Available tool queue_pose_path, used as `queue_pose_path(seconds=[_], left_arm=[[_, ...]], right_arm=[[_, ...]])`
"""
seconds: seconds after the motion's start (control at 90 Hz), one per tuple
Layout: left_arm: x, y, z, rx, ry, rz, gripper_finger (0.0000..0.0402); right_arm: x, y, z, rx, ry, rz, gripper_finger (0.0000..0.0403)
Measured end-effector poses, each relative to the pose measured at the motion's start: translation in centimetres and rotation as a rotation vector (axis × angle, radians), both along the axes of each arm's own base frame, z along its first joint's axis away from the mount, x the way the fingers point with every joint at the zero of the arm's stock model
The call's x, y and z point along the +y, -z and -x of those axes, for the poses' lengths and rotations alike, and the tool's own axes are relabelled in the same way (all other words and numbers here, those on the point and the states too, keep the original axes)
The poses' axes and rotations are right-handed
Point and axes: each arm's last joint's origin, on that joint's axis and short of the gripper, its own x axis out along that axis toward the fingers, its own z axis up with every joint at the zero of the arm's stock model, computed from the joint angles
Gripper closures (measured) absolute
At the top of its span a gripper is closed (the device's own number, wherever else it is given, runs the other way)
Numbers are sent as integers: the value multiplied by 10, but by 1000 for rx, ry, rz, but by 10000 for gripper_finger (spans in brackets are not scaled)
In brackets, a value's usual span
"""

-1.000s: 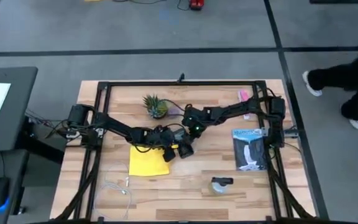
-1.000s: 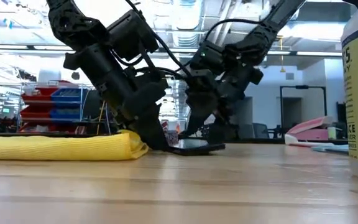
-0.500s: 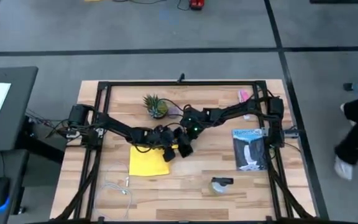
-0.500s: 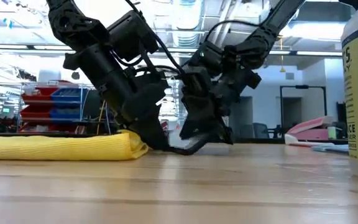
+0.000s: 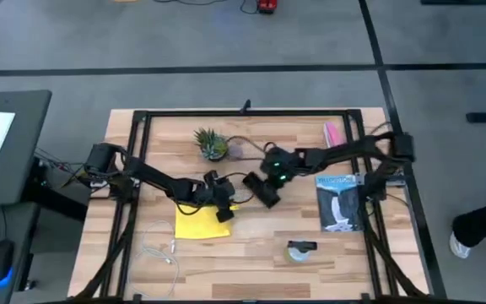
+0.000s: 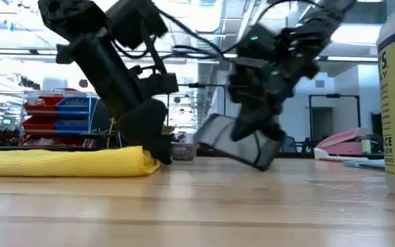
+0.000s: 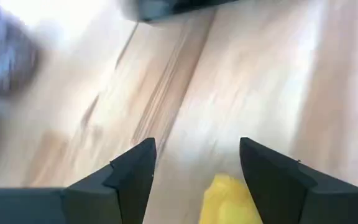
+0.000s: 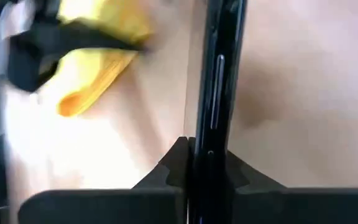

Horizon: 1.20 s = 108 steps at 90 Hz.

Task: Apply microfiber cloth
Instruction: Spray the front side of the cellphone using a spray bottle

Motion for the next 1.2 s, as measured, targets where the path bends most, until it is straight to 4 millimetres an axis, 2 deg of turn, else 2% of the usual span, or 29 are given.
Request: queue_pose_path(seconds=[0.122,0.344,0.444,0.533,0.656,0.811,1.011,1.2], left_arm=[[-3,-27,-6,-158,108,-9,189],[0,-51,-14,-428,284,30,189],[5,-48,-3,-569,318,39,189],[19,-41,11,-668,270,58,189],[34,-41,21,-795,244,110,189],[38,-47,18,-825,281,118,189],[36,-57,4,-781,347,110,189],[33,-60,-4,-717,358,107,189]], right_arm=[[5,-15,24,-91,42,117,391],[28,-39,46,-382,-13,257,391],[39,-43,55,-495,-33,283,391],[45,-37,61,-541,-33,299,391],[46,-37,59,-635,-25,306,390],[46,-34,50,-726,-36,331,390],[45,-27,42,-776,-40,329,390],[46,-32,39,-889,-52,320,389]])
